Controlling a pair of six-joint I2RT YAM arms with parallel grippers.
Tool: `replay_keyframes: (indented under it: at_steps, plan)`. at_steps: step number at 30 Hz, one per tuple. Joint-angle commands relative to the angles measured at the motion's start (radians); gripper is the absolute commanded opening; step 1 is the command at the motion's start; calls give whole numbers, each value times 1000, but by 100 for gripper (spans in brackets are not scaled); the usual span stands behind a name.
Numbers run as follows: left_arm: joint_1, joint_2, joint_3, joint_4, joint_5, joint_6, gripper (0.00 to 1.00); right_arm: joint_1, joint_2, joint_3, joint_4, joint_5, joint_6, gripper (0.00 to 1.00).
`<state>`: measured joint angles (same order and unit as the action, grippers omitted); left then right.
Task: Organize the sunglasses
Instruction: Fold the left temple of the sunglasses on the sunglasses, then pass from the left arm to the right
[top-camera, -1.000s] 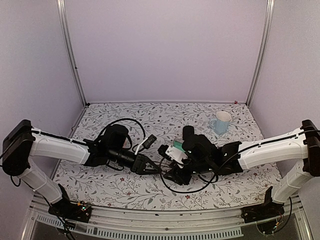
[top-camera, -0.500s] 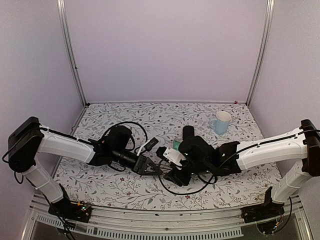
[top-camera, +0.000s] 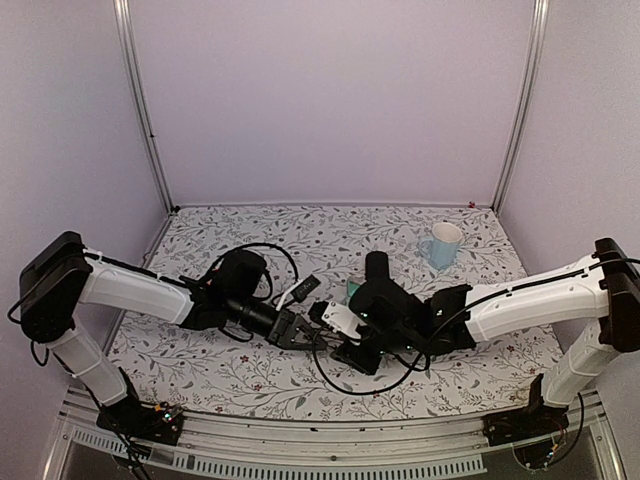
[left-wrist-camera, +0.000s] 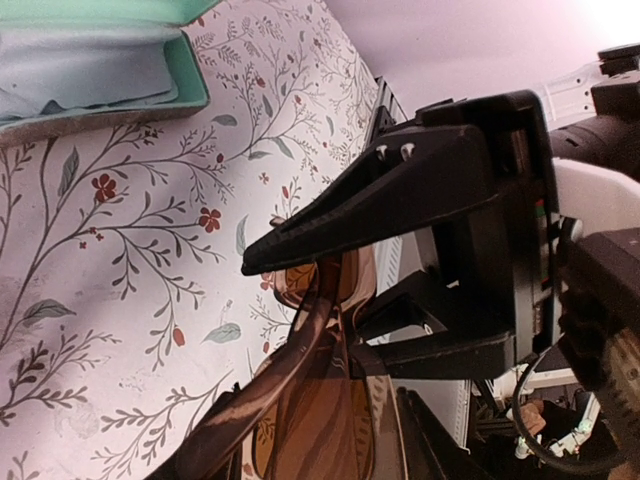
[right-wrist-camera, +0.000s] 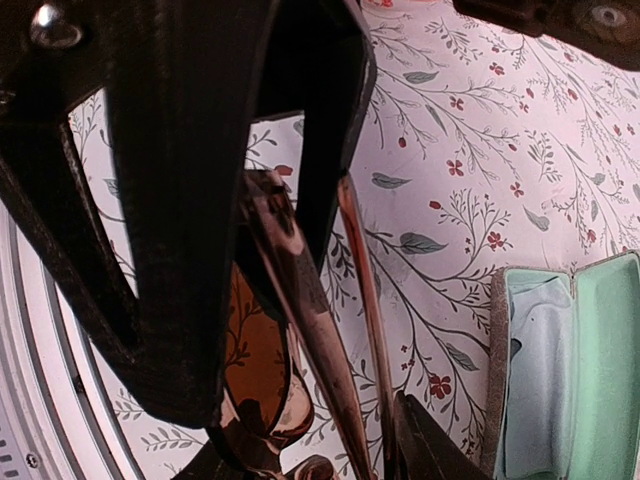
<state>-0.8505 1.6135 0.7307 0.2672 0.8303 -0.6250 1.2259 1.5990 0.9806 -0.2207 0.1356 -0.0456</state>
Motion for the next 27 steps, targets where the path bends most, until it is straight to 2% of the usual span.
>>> replay_keyframes:
  at_steps: [1, 12, 27]
  plan:
    - [12, 19, 21, 13, 22, -3, 15, 15, 10, 26, -13, 34, -5, 44]
    - [12, 47, 21, 11, 38, -5, 15, 25, 20, 41, -21, 69, -3, 47]
    - [14, 63, 20, 12, 40, -5, 16, 30, 34, 53, -40, 85, -1, 33]
